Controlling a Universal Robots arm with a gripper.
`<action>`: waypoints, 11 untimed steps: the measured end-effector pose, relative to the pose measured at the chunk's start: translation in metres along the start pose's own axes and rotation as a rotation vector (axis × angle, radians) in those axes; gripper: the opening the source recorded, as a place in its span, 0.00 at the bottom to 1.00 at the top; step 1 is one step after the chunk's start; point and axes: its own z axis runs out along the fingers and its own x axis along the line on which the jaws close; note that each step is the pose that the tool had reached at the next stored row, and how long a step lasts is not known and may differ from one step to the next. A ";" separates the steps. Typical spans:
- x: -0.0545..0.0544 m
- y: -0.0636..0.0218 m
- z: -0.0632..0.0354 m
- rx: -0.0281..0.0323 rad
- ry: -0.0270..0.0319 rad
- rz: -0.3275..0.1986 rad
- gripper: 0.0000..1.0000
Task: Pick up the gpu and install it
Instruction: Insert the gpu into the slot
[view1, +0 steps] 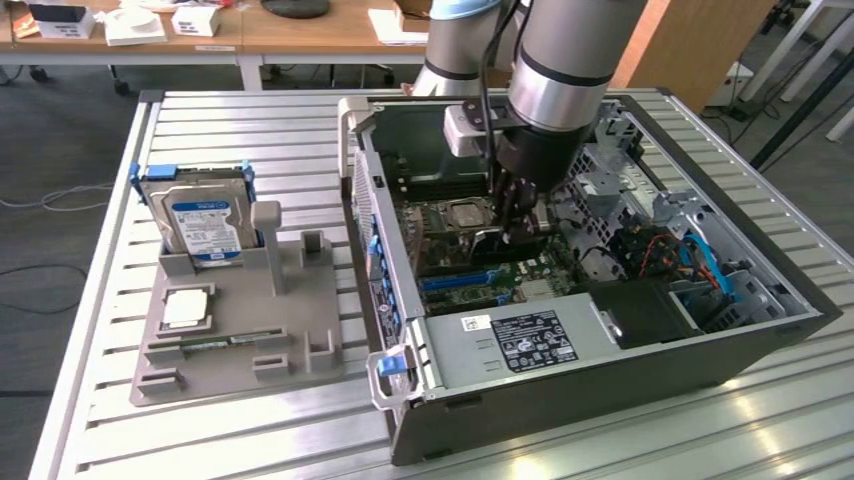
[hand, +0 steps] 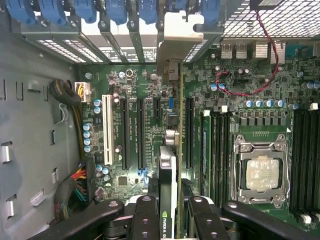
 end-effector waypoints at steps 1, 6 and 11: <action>0.000 0.0001 0.0009 0.0001 -0.0004 0.000 0.27; 0.000 0.0007 0.0044 0.0000 0.0002 0.000 0.27; 0.000 0.0043 0.0058 0.0006 0.0001 0.000 0.27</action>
